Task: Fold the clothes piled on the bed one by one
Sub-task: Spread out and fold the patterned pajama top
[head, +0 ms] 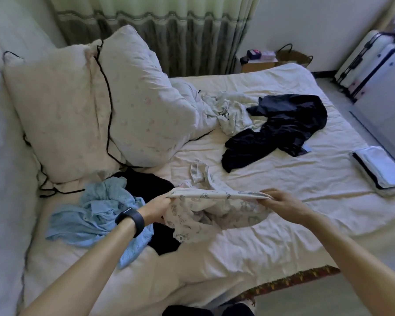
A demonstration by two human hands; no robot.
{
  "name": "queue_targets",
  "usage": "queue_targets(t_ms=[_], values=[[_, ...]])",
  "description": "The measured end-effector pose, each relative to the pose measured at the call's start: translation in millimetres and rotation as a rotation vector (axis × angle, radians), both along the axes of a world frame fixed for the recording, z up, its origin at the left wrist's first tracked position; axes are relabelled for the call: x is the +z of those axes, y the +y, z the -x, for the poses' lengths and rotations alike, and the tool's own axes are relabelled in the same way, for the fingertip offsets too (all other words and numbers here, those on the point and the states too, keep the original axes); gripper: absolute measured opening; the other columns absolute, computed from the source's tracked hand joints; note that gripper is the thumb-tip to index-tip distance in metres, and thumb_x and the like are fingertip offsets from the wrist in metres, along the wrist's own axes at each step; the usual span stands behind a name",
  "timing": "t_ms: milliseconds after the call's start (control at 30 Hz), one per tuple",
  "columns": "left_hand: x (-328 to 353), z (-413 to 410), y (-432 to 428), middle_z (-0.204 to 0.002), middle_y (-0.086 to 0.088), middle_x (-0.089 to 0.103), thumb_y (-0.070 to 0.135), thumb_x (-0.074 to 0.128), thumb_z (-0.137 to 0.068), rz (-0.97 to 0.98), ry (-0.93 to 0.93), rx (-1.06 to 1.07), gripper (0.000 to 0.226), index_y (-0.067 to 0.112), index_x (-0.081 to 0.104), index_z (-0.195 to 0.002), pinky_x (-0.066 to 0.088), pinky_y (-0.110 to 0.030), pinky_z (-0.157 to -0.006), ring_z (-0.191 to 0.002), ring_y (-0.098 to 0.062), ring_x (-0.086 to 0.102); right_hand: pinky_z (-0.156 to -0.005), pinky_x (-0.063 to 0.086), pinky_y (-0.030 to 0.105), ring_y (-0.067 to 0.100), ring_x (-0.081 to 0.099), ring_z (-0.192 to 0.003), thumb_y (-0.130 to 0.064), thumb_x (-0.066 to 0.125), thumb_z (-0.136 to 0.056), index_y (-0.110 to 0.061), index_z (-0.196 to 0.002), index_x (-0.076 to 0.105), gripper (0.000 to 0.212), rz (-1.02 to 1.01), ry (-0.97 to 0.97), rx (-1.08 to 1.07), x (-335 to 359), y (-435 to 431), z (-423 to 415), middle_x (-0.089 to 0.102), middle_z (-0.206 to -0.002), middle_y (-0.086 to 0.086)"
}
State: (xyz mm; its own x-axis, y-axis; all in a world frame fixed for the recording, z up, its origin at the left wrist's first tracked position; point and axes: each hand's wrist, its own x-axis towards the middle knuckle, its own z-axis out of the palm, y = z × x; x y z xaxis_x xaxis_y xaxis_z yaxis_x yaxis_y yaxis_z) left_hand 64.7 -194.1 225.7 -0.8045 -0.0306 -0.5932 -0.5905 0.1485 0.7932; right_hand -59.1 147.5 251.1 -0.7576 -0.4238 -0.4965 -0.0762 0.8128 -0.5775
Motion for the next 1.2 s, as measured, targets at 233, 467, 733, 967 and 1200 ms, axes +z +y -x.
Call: queue_targets(t_ms=[233, 467, 733, 967, 1200], values=[[51.6, 23.2, 14.4, -0.128, -0.008, 0.065, 0.018, 0.045, -0.103, 0.418, 0.351, -0.054, 0.035, 0.016, 0.061, -0.133, 0.040, -0.028, -0.094, -0.120, -0.025, 0.057, -0.067, 0.043, 0.030, 0.026, 0.065, -0.083, -0.039, 0.043, -0.108, -0.042, -0.084, 0.069, 0.035, 0.220, 0.273, -0.170, 51.1, 18.4, -0.2, 0.071, -0.081, -0.002], [139.7, 23.1, 41.9, -0.108, -0.001, 0.070, 0.042, 0.035, -0.085, 0.640, 0.589, 0.028, 0.053, 0.022, 0.067, -0.123, 0.046, -0.036, -0.084, -0.102, -0.028, 0.062, -0.057, 0.040, 0.029, 0.016, 0.057, -0.064, -0.054, 0.043, -0.105, -0.025, -0.095, 0.070, 0.041, 0.437, 0.566, -0.235, 103.0, 53.9, -1.1, 0.066, -0.074, 0.004], [195.6, -29.2, 95.4, -0.078, -0.010, 0.068, 0.061, 0.037, -0.080, 0.964, 0.681, 0.018, 0.061, 0.010, 0.067, -0.093, 0.047, -0.044, -0.068, -0.074, -0.031, 0.060, -0.051, 0.027, 0.027, 0.011, 0.036, -0.052, -0.039, 0.049, -0.106, -0.013, -0.062, 0.036, 0.053, 0.603, 0.661, -0.301, 142.9, 112.5, -27.8, 0.040, -0.056, -0.004], [162.5, -96.2, 139.0, -0.053, 0.005, 0.053, 0.080, 0.014, -0.079, 1.152, 0.578, 0.044, 0.062, 0.030, 0.043, -0.057, 0.031, -0.028, -0.049, -0.051, -0.021, 0.053, -0.047, 0.026, 0.023, 0.008, 0.035, -0.049, -0.037, 0.055, -0.105, -0.011, -0.061, 0.036, 0.054, 0.645, 0.564, -0.296, 127.0, 147.1, -71.9, 0.037, -0.052, -0.012], [125.0, -61.3, 132.3, -0.065, 0.000, 0.059, 0.087, 0.010, -0.076, 1.235, 0.456, 0.043, 0.075, 0.025, 0.050, -0.068, 0.039, -0.032, -0.053, -0.062, -0.027, 0.056, -0.051, 0.032, 0.023, 0.007, 0.048, -0.053, -0.047, 0.046, -0.105, -0.013, -0.066, 0.041, 0.052, 0.402, 0.638, -0.370, 106.4, 134.3, -50.7, 0.051, -0.057, -0.007]])
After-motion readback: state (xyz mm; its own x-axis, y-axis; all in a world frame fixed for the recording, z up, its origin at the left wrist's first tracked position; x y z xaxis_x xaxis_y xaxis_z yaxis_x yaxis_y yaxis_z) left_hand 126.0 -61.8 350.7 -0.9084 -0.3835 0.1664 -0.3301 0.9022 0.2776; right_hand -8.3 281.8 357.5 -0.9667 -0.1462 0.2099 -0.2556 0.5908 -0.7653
